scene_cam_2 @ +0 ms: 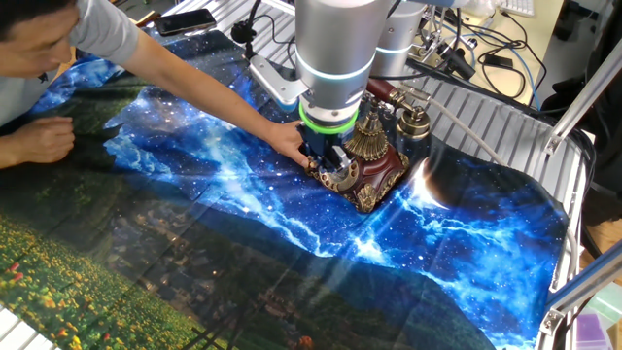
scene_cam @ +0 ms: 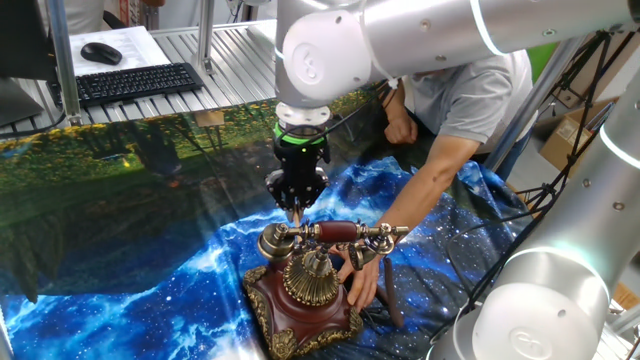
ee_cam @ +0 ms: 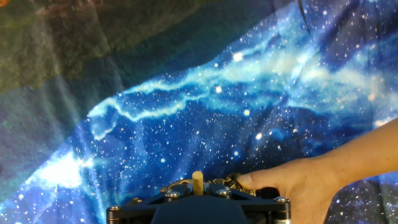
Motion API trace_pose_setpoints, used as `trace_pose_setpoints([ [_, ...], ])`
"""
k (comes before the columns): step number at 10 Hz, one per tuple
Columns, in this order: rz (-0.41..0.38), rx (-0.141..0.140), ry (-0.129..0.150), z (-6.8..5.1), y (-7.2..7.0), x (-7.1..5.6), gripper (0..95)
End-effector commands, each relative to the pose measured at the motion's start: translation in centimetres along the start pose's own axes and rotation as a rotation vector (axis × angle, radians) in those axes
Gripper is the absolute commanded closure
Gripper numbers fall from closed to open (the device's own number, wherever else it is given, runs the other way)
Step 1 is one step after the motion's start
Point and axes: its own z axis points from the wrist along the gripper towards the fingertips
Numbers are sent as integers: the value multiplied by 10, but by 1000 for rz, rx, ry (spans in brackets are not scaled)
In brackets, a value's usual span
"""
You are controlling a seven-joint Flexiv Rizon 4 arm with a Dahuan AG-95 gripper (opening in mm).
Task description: Dial a number on an old rotary phone
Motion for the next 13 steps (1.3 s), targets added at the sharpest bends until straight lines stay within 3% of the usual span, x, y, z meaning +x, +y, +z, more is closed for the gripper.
trace_pose_setpoints([
  [1,-1,-1,5,1,0,1,950],
  [6,4,-11,11,4,-1,5,950],
  [10,26,-22,42,-2,1,-4,950],
  [13,36,-17,41,-2,1,-4,950],
])
